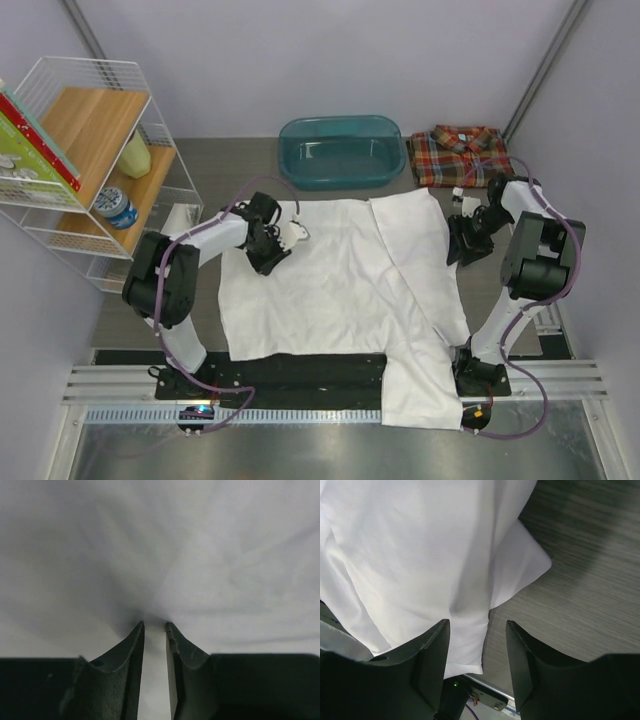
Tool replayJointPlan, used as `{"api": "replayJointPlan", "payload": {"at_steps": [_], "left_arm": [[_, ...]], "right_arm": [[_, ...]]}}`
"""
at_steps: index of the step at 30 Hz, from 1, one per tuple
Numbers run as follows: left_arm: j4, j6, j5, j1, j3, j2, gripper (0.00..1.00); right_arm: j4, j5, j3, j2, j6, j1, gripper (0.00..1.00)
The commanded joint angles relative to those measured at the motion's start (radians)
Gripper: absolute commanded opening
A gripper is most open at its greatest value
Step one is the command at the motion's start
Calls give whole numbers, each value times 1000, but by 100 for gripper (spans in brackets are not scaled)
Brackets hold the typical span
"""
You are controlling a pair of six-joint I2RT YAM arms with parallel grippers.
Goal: Fold and stack the long sleeve shirts
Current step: Flatten the shirt out
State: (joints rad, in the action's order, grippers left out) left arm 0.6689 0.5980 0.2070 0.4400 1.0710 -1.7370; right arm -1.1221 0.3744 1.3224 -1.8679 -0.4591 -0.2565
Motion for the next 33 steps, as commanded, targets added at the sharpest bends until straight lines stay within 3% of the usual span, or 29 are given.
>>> {"api": "replayJointPlan", "payload": {"at_steps": [1, 8, 16, 24, 26, 27, 28, 30, 33], "left_arm": [[3, 71, -69, -90, 67, -87, 24], [34, 43, -11, -101, 121, -68, 41], [49, 31, 2, -101, 150, -65, 44], [37, 23, 3, -103, 152, -68, 46], [35, 25, 0, -101, 152, -65, 46], [34, 26, -3, -101, 152, -64, 47], [35, 25, -3, -101, 153, -61, 47], [41, 22, 2, -101, 155, -47, 47], [55, 14, 31, -103, 155, 3, 47]], "right_arm": [[-27, 31, 72, -4, 8, -16, 56], [-44, 30, -159, 44, -120, -44, 64], [-45, -32, -279, 73, -312, -76, 57], [-53, 4, -368, 44, -383, -76, 59], [-70, 33, -371, 36, -412, -76, 48], [-90, 41, -365, 39, -417, -76, 38], [-100, 50, -350, 45, -429, -76, 21], [-163, 93, -319, 85, -446, -79, 2], [-274, 181, -234, 168, -506, -84, 1]]}}
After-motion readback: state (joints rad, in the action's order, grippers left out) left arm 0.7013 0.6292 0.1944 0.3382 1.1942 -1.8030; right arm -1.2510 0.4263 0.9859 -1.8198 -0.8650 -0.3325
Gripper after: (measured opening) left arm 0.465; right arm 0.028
